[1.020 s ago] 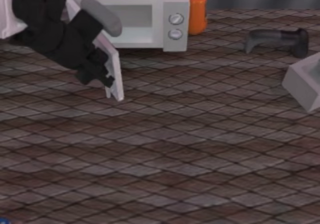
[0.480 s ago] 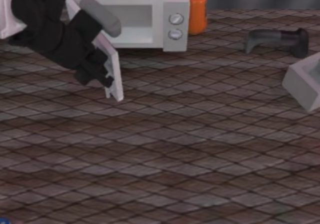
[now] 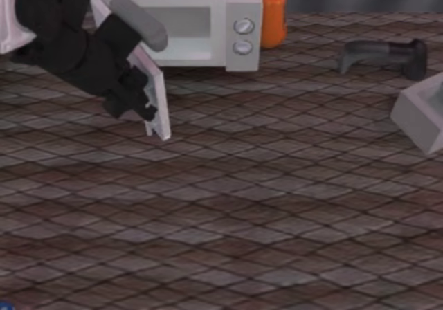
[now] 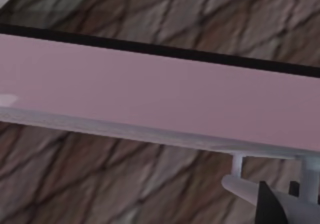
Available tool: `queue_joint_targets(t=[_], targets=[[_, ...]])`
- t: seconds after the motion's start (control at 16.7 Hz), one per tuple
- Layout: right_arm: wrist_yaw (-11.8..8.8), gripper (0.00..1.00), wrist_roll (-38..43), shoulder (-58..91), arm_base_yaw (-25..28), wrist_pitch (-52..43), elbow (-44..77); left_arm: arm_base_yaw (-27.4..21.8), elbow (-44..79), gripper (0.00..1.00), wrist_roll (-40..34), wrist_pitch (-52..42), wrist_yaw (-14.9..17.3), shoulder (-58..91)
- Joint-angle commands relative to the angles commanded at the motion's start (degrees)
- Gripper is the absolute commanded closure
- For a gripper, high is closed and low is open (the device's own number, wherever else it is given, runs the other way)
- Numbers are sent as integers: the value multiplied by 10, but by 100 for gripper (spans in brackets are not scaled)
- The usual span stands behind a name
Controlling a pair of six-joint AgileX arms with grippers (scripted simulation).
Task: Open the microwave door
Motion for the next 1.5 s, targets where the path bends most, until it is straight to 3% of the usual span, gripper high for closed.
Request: queue_joint_targets(t=[0.54,1.02,1.5], targets=[[0,0,0,0,0,0,0,-2,-2,100,0,-1,4,1],[0,0,0,0,0,0,0,34,-2,100,86,-29,38,-4],[0,0,0,0,0,0,0,34,-2,100,87,-29,39,-5]])
